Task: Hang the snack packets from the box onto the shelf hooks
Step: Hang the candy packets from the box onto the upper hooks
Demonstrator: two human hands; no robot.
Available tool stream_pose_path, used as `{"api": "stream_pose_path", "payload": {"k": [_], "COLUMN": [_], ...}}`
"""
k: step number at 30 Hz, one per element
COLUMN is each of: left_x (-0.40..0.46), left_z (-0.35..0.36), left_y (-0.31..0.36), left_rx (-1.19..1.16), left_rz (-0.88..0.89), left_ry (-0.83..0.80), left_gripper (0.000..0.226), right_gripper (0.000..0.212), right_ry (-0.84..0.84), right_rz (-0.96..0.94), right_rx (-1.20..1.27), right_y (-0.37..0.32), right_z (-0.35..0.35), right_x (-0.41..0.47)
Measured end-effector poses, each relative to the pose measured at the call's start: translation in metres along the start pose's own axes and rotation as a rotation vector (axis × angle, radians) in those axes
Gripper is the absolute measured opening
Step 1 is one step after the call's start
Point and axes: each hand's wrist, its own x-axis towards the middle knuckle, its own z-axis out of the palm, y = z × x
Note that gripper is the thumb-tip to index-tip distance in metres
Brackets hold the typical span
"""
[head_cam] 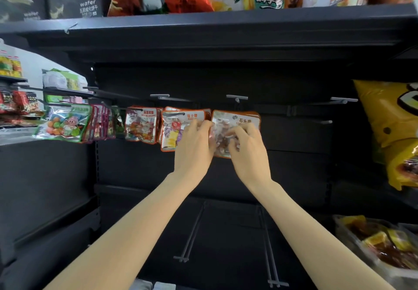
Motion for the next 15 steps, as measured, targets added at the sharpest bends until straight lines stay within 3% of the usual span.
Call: {"api": "stream_pose_path", "payload": {"k": [3,5,9,15], "left_x": [-0.014,-0.029,-0.076,-0.185], "left_z": [-0.025,-0.047,-0.093,-0.178], "left_y": [-0.022,-0.042,-0.102,-0.228], "left_rx": [0.119,0.169,0.240,0.358], "left_rz": [0.098,0.065,-0.114,-0.539], "left_ry": [0.037,0.028,-0.038,-0.236], "left_gripper": [0.036,0.026,0.017,0.014], "right_gripper": [0.023,0.023,0.018,0.023], "right_ry": [-0.065,-0.123,-0.281,-0.740], "right_rz": [0.009,0.009,-0.034,-0.097], "right_rx": [0.158,0.259,0.405,0.495], "right_y": [-0.026,-0.049,-0.110,-0.229], "right_z": [0.012,0.026,0.072,0.178], "right_x": [-0.007,-0.015,-0.044,-0.126]}}
